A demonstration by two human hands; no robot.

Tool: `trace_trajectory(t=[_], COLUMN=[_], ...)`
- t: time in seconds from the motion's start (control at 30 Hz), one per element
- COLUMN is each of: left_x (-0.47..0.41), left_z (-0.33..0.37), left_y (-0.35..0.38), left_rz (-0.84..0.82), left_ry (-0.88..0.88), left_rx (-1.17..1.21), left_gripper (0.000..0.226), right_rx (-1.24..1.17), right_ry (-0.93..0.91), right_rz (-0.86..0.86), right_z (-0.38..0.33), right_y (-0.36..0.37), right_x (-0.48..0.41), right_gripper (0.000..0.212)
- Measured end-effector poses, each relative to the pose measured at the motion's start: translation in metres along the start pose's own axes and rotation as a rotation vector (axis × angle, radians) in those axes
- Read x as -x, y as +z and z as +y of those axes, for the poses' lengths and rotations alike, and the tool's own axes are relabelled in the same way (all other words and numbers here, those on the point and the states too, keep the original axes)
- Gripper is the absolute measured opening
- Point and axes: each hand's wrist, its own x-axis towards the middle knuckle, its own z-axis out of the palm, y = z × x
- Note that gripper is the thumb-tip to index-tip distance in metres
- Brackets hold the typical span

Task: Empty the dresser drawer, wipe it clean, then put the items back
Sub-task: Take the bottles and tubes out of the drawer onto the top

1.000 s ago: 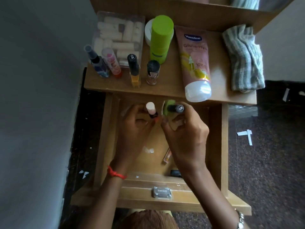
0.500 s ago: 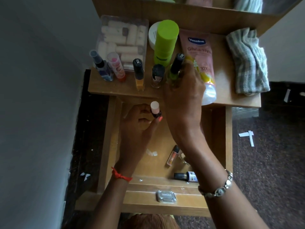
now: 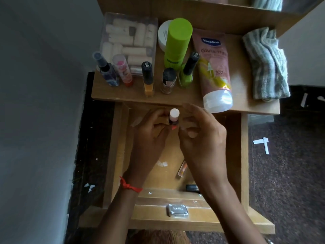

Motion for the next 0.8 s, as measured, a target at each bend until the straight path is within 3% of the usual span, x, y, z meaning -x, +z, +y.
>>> trace_trajectory(t=[0.17, 0.33, 0.8], left_x=[-0.005, 0.000, 0.016], left_z=[0.005, 0.005, -0.003], left_y=[0.002, 0.008, 0.015], left_rz=[-0.008, 0.071, 0.086], left_ry=[0.052, -0.053, -0.107], left_rx=[0.044, 0.170, 0.047], left_gripper=[0.031, 0.044, 0.030], right_rx=[-0.070, -0.091, 0.002], right_ry=[-0.006, -0.039, -0.036], right_rz=[0.038, 0.181, 0.365], right_z=[0.006, -0.003, -0.010], right_y=[0.002, 0.002, 0.019], right_x=[-0.007, -0.012, -0.031], right_gripper=[0.021, 0.017, 0.007])
